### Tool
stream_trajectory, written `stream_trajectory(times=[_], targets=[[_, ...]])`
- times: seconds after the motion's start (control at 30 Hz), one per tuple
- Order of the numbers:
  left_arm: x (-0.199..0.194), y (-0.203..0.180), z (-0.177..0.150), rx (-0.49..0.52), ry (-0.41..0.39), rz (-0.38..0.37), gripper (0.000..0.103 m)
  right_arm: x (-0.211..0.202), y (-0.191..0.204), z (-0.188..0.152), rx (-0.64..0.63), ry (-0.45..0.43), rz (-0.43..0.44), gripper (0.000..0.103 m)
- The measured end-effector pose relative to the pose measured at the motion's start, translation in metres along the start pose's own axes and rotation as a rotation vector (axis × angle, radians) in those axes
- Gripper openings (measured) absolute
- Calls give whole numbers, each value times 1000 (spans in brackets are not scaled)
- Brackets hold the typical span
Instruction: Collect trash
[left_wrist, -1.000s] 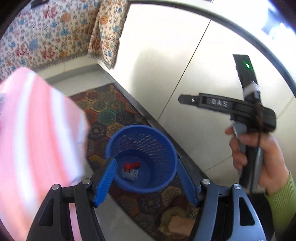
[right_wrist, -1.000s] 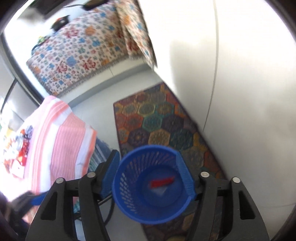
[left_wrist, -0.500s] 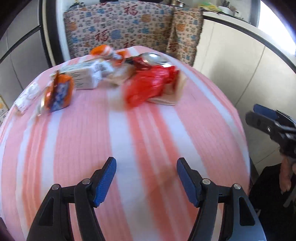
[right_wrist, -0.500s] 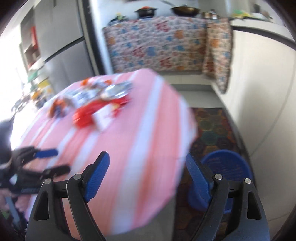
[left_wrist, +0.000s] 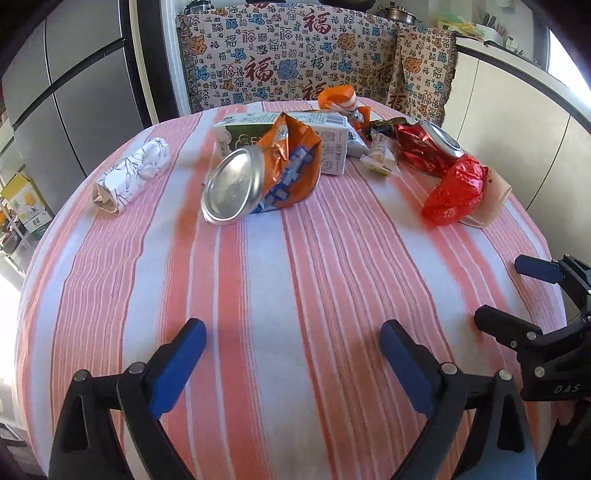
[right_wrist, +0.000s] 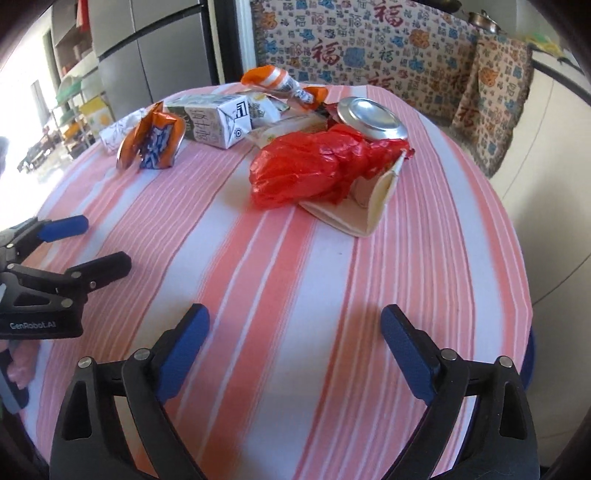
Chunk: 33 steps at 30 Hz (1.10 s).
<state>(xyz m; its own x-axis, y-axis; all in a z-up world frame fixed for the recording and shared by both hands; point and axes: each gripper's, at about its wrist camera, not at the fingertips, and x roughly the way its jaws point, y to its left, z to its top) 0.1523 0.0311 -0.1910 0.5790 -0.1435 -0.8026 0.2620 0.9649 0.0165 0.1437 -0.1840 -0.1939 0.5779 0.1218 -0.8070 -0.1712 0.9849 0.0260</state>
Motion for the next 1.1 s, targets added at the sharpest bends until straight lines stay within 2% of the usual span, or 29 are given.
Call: stream_trajectory(times=[0.13, 1.1], targets=[[2, 2, 1, 17, 4, -6, 102, 5, 5, 3, 8, -17, -15, 103], [5, 1, 3, 14, 2, -7, 102, 8, 4, 6, 17, -26, -9, 103]])
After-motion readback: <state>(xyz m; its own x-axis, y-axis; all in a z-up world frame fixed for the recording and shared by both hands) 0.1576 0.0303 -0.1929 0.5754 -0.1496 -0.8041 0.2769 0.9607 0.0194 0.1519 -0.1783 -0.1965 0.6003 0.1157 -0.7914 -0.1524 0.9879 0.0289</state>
